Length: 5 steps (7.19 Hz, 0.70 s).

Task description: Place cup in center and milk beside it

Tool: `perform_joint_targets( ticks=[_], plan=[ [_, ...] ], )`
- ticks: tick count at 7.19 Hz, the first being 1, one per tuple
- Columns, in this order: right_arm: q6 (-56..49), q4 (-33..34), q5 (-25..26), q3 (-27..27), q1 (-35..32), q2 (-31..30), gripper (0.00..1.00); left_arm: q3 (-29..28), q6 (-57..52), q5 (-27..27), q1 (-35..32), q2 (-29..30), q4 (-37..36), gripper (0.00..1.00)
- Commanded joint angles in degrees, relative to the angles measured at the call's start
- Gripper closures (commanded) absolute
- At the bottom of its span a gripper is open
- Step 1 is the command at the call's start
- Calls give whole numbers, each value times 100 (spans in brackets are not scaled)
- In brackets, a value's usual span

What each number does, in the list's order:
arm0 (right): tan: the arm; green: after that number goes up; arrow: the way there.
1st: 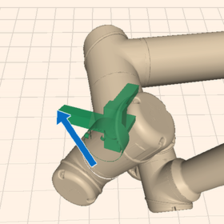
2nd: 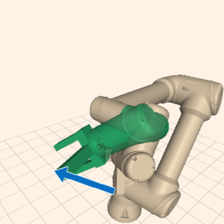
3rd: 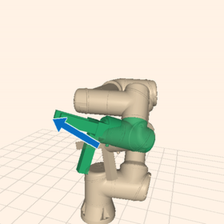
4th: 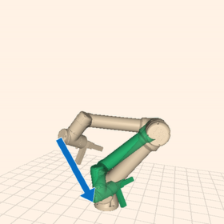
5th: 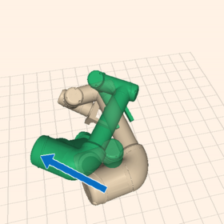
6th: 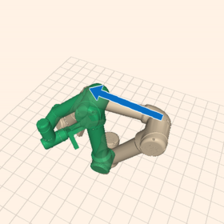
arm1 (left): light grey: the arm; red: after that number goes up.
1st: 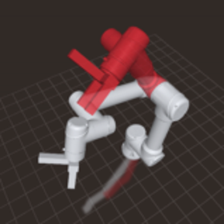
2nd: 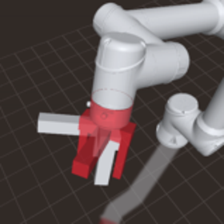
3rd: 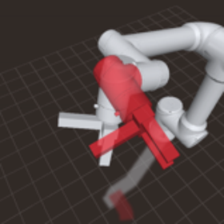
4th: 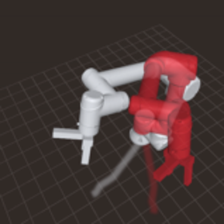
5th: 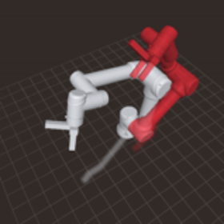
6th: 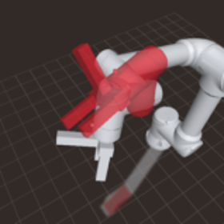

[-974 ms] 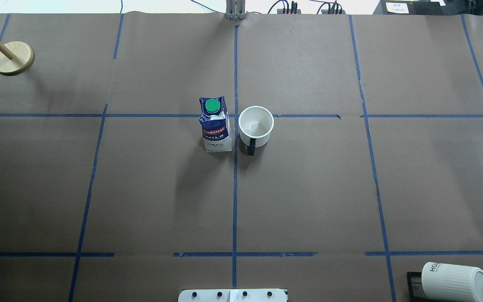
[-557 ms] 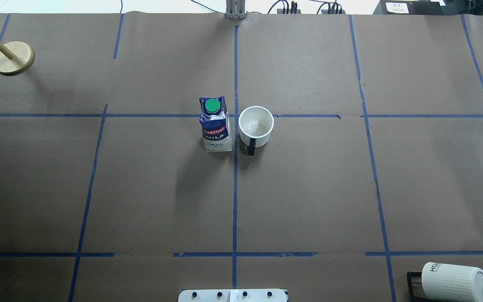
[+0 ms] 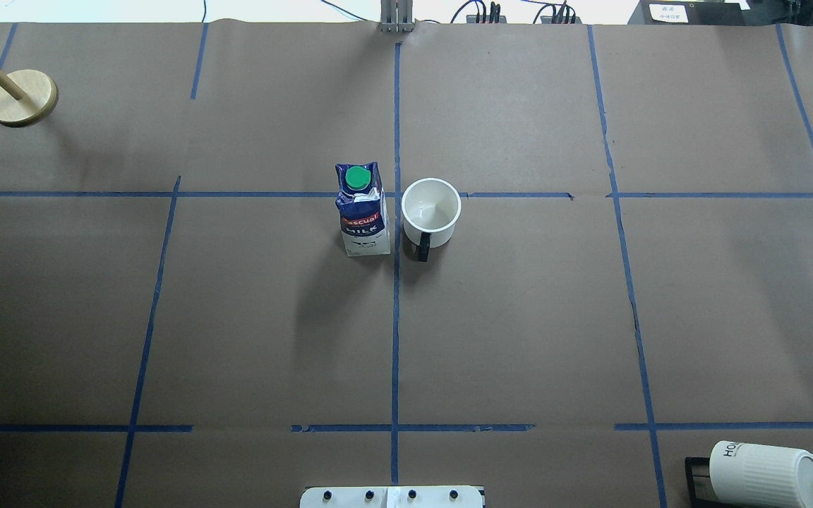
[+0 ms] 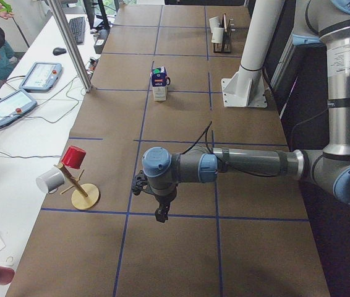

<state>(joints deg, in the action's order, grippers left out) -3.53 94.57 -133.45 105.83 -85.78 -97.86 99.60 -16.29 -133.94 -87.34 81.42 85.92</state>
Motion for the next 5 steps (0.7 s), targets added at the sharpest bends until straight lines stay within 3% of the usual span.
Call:
perform_joint_targets(
  ticks=[1,5],
  plan=[
    [-7,0,3,-1,0,-5,0,-11,11,-9,-20,-4,47,0],
    [-7,0,-6,-10,18,-5,0,7,-15,70,-20,5,30,0]
  ],
)
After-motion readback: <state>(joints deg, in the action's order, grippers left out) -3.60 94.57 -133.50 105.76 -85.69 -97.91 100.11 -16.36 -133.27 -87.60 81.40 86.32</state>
